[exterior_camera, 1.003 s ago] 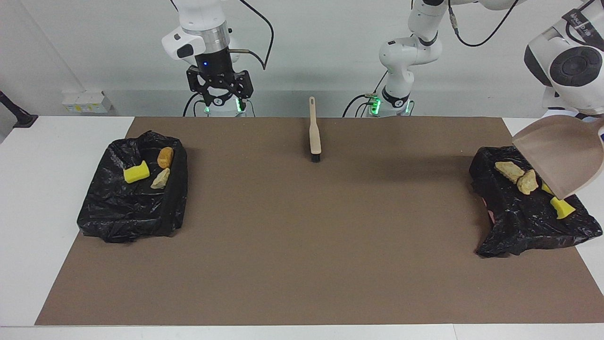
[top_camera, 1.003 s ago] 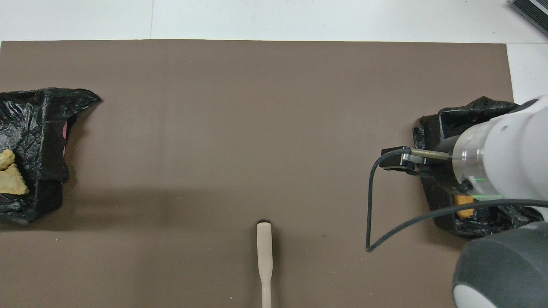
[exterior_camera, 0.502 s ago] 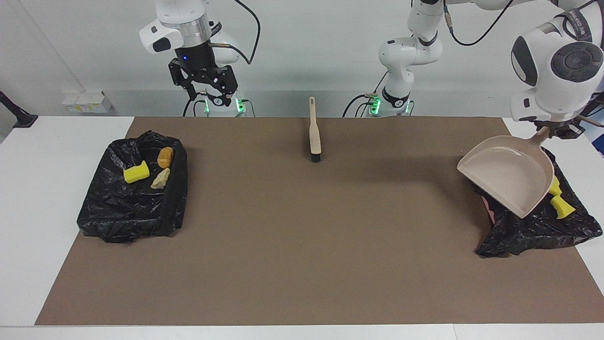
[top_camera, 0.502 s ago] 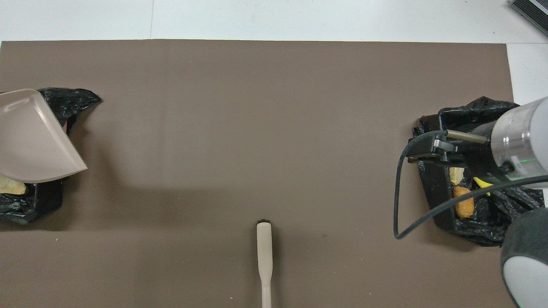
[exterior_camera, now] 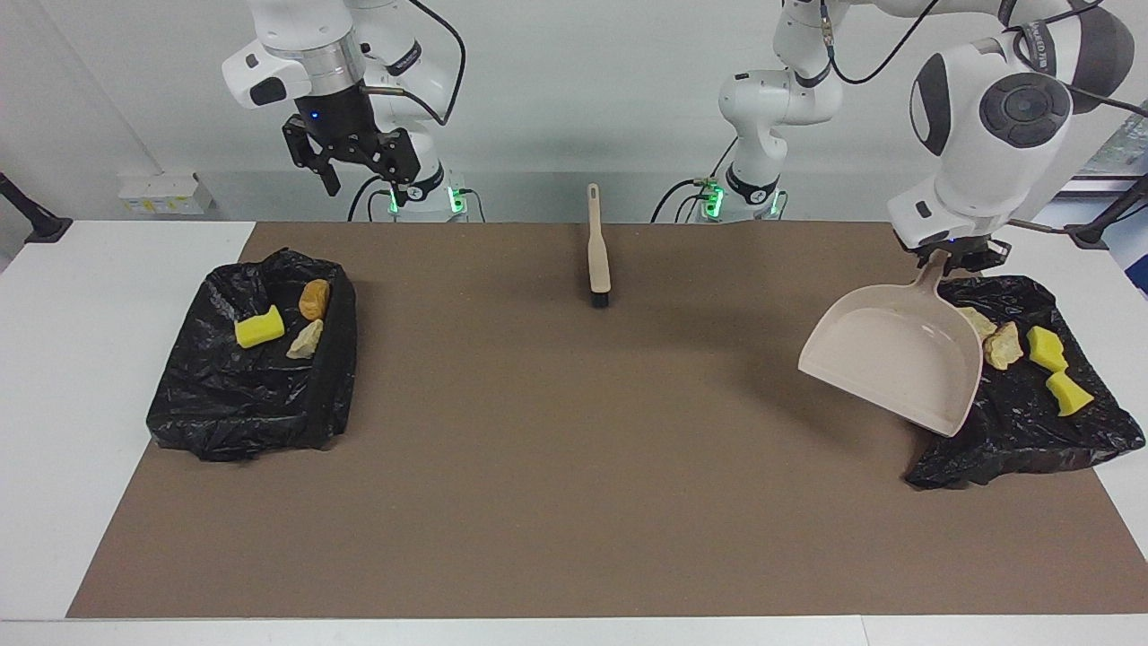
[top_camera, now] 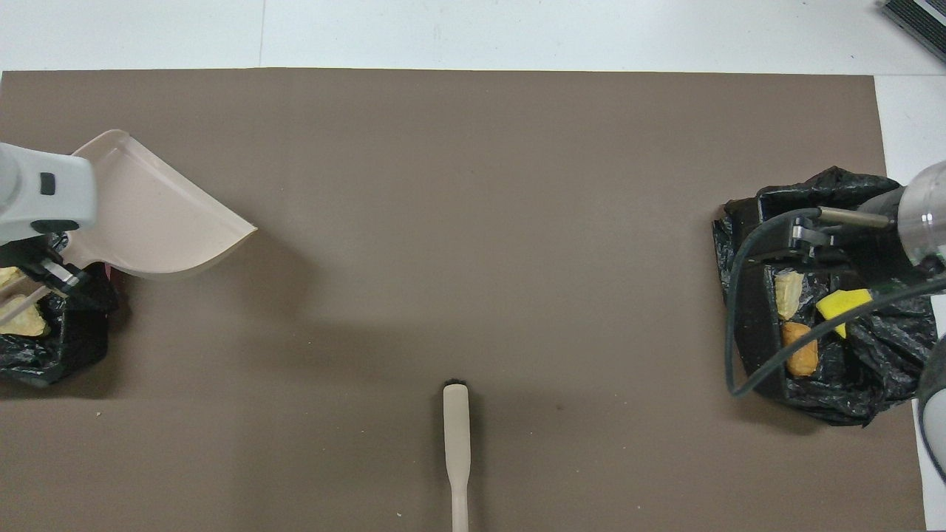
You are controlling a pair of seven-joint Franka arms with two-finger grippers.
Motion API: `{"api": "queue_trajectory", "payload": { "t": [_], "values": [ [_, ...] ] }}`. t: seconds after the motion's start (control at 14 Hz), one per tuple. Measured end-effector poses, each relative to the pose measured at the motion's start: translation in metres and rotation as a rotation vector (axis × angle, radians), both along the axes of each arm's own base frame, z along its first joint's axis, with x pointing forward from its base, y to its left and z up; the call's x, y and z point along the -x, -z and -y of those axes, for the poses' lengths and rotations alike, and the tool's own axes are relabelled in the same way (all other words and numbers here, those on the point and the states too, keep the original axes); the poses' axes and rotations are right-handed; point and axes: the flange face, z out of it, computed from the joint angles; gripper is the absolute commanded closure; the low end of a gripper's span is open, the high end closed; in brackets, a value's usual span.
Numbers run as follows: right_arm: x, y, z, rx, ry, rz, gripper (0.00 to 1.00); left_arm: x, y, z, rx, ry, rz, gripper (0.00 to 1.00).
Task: Sweep and dump trash in bin
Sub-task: 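Bring the empty dustpan to the table center with the left gripper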
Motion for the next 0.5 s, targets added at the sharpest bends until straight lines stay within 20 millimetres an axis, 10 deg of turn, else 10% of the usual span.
{"api": "queue_trajectory", "payload": {
  "t": [0.5],
  "values": [
    [-0.005, 0.009, 0.033, 0.000, 0.021, -0.021, 0.00, 0.031, -0.003, 0.143, 0.157, -0.205, 0.082, 1.00]
  ]
}}
